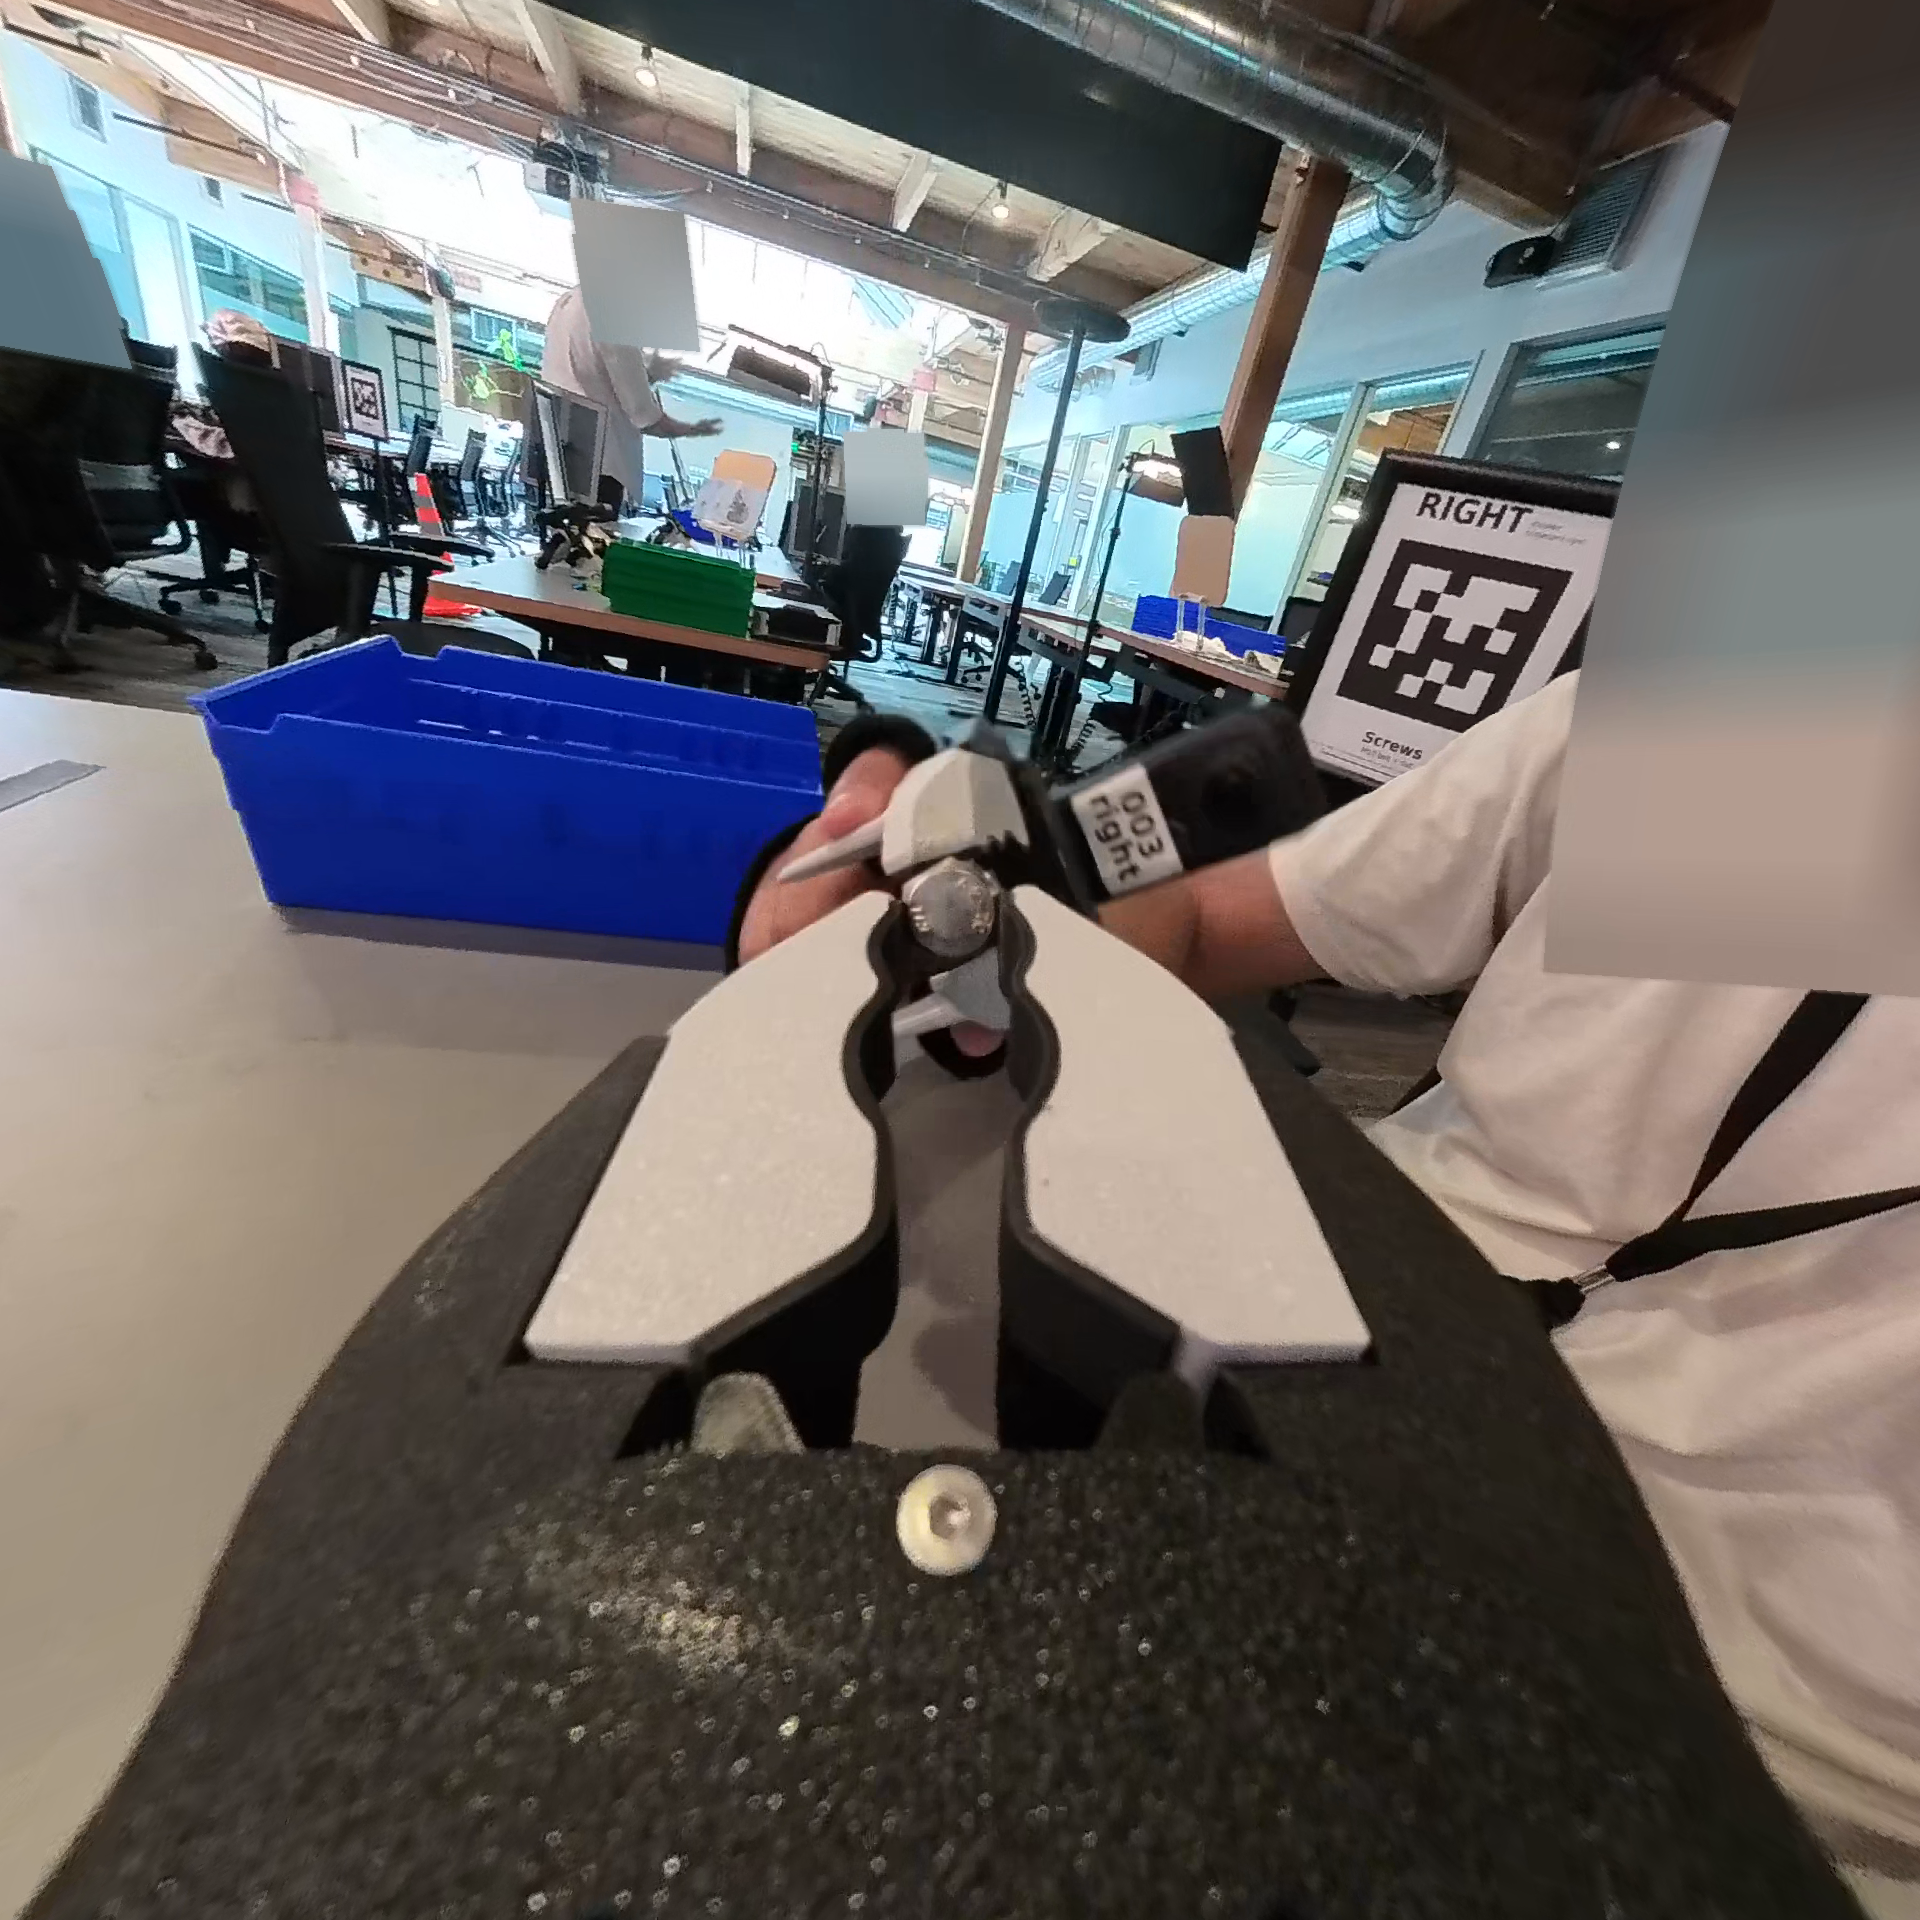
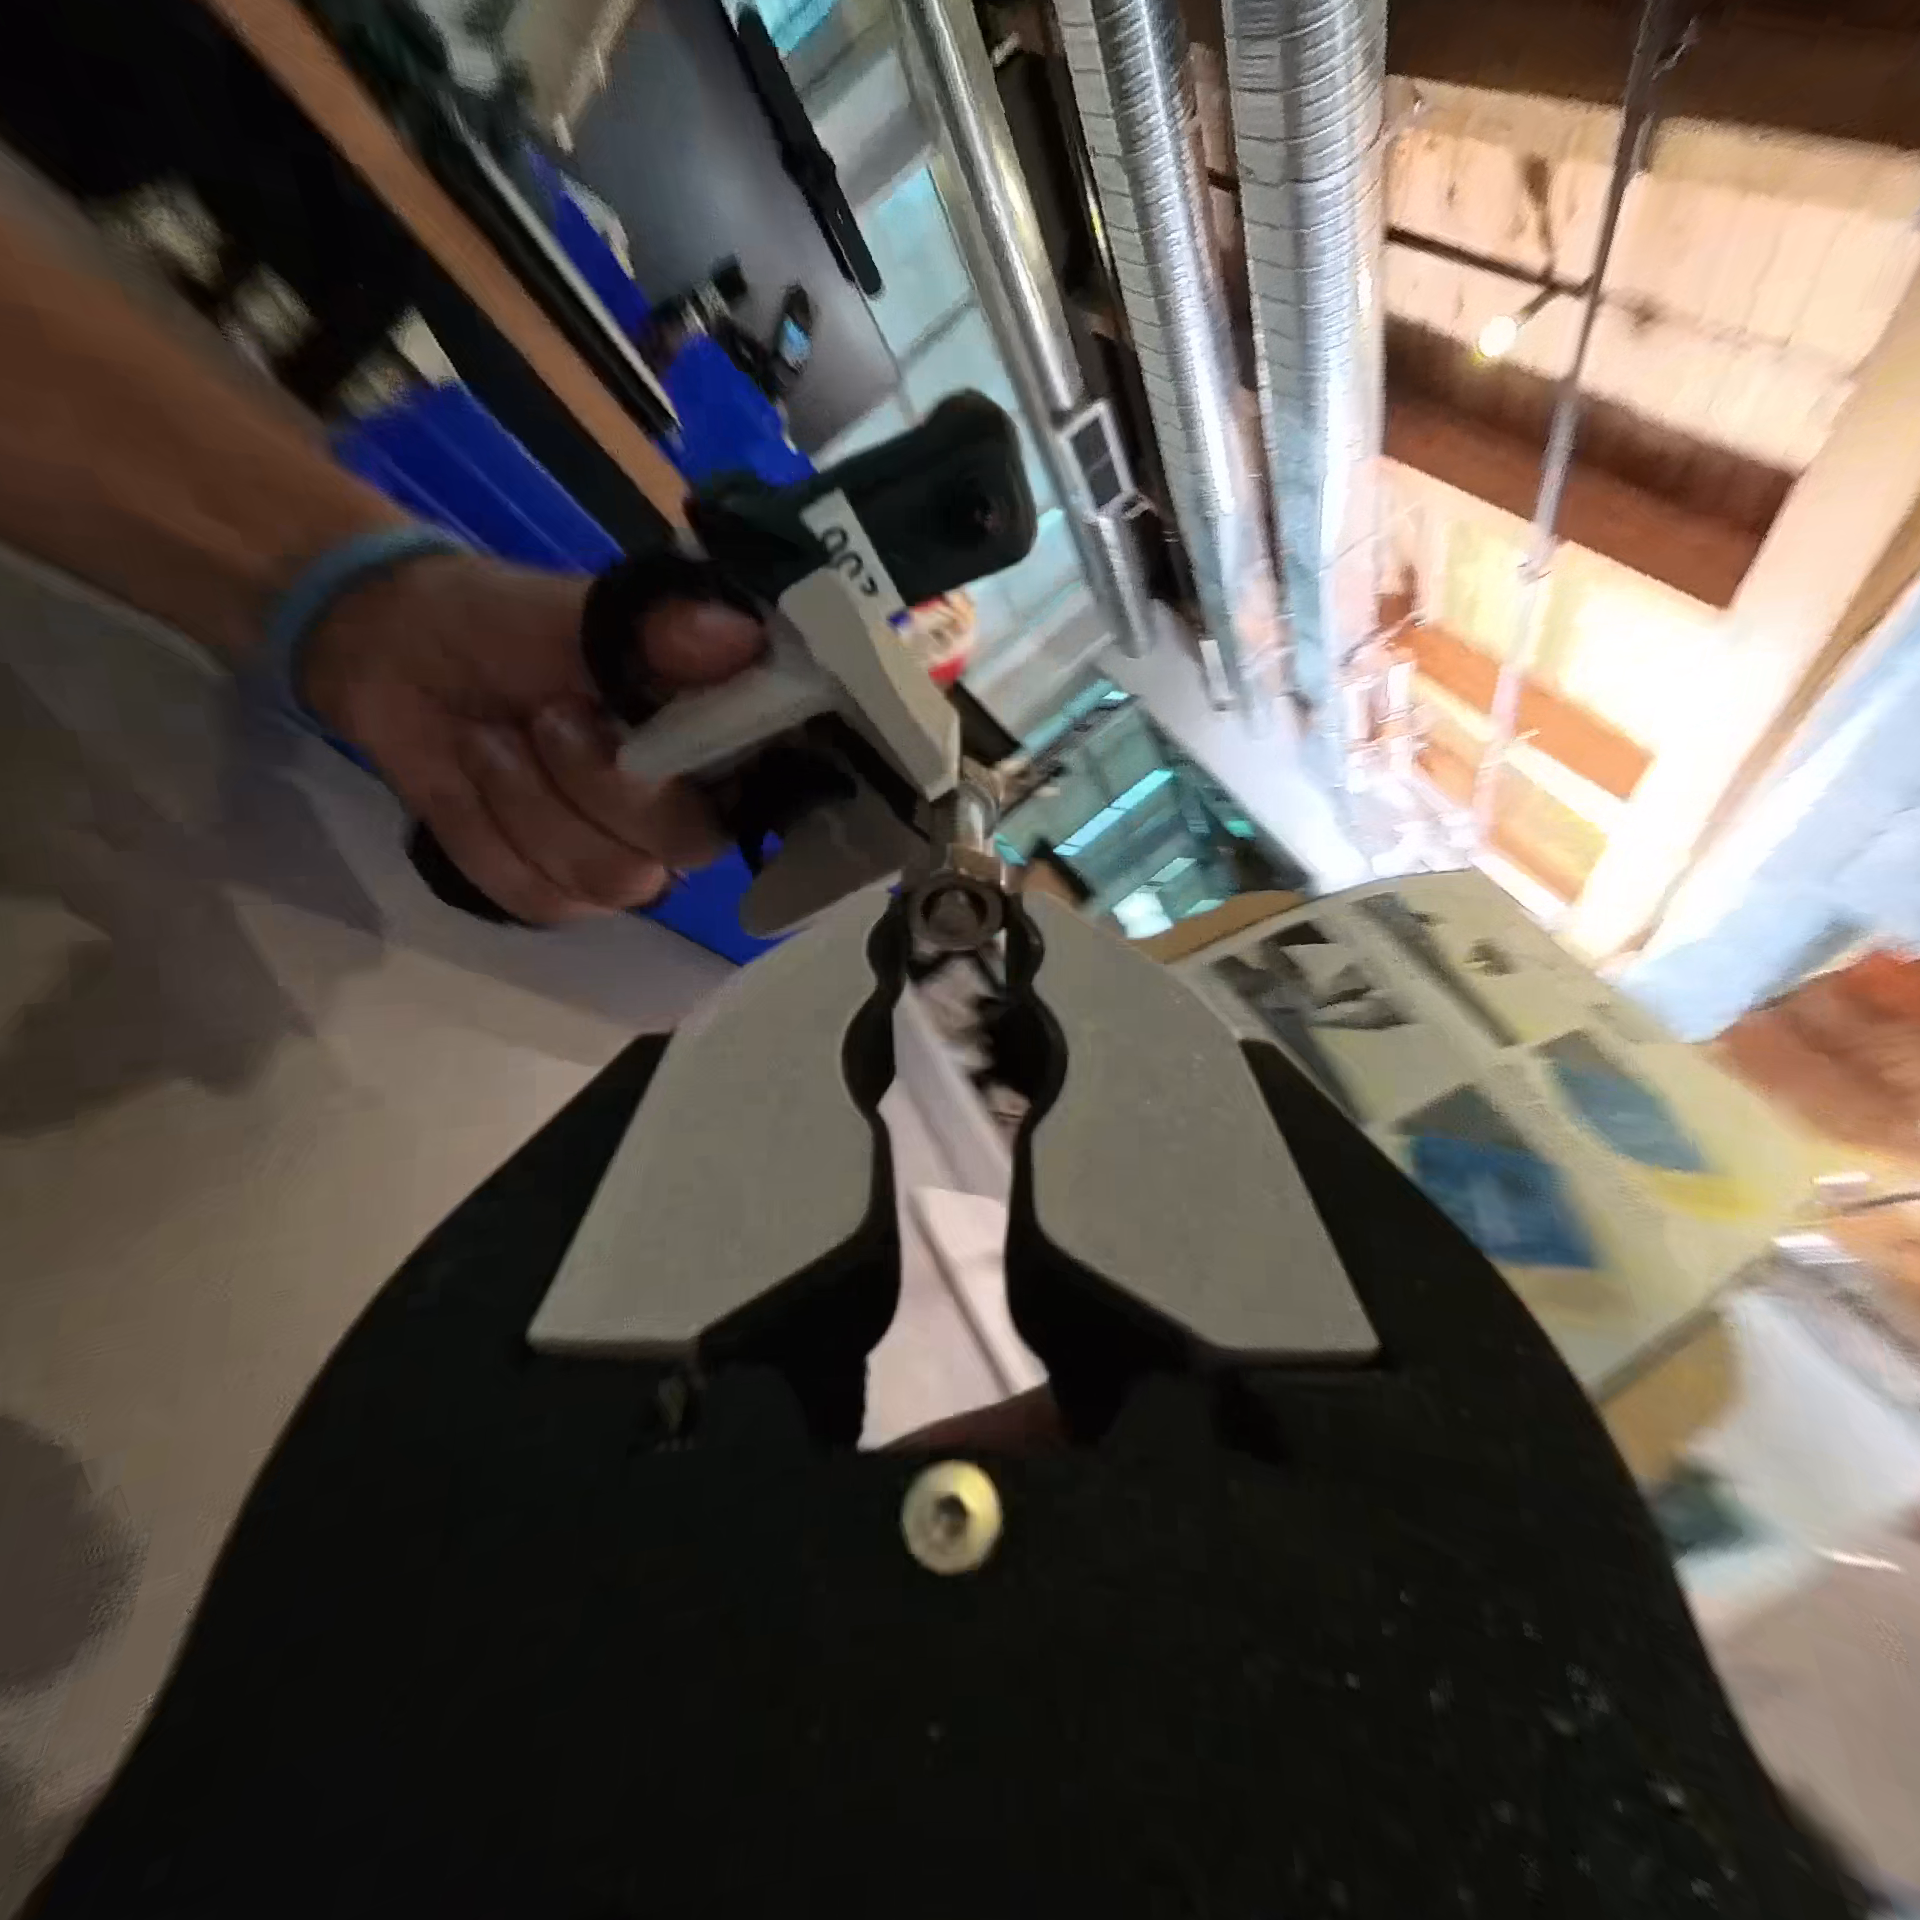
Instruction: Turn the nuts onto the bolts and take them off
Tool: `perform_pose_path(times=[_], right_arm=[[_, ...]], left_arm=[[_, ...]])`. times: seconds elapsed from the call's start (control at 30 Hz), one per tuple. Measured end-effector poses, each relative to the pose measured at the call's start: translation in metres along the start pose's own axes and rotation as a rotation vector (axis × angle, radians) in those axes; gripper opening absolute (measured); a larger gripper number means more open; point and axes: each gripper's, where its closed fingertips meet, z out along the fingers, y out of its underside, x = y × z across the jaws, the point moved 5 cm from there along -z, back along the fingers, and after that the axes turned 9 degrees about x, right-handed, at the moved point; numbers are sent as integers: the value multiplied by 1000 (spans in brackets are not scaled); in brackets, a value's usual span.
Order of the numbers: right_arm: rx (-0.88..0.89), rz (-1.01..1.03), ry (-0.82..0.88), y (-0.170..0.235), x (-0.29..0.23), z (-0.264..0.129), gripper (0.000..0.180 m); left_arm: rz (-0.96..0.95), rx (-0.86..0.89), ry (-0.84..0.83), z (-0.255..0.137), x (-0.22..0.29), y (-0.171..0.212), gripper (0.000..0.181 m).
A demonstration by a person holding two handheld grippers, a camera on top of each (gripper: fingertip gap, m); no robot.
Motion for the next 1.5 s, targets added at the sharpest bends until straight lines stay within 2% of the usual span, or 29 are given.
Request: perform_pose_path(times=[0.1, 0.27, 0.4, 0.5, 0.57, 0.63, 0.67, 0.73, 0.83, 0.87, 0.93, 1.0, 1.1, 1.23, 1.33, 1.4, 1.5], right_arm=[[50, 387, -83, 1, 6, 0, 17], [169, 1233, -210, 12, 18, 5, 17], [169, 1704, -259, 27, 15, 10, 18], [149, 1890, -289, 34, 13, 11, 18], [145, 1867, -309, 34, 15, 10, 20], [145, 1670, -274, 31, 20, 7, 29], [121, 1493, -253, 29, 22, 5, 36], [24, 1002, -199, 28, 24, -2, 42], [-32, 304, -143, 15, 21, -12, 36], [-55, 168, -156, 12, 15, -11, 42], [-83, 38, -187, 14, 1, -8, 47], [-78, -23, -177, 17, -8, -7, 47], [-23, -14, -133, 9, 3, -11, 25], [-21, 6, -163, 11, 2, -12, 29], [-12, 22, -191, 9, -2, -13, 19], [-26, 157, -210, 11, 0, -10, 19], [-34, 533, -261, 15, 7, -7, 19]], left_arm=[[36, -7, -14, 1, 1, -1, 16], [152, -61, -108, 1, -2, 1, 17], [256, -108, -206, -3, -10, 1, 17], [321, -148, -253, -5, -12, 1, 16], [333, -159, -262, -4, -13, 1, 16], [314, -147, -257, -5, -13, 1, 17], [304, -144, -255, -6, -14, 1, 17], [275, -131, -241, -7, -14, 0, 17], [216, -114, -198, -6, -12, 0, 16], [194, -113, -182, -6, -11, 1, 16], [155, -115, -145, -4, -9, 4, 17], [135, -137, -121, -3, -8, 8, 17], [127, -169, -108, -1, -6, 12, 17], [113, -207, -93, 3, -6, 19, 17], [112, -219, -95, 4, -7, 23, 17], [140, -221, -107, 3, -7, 22, 17], [201, -220, -142, 3, -8, 19, 17]])
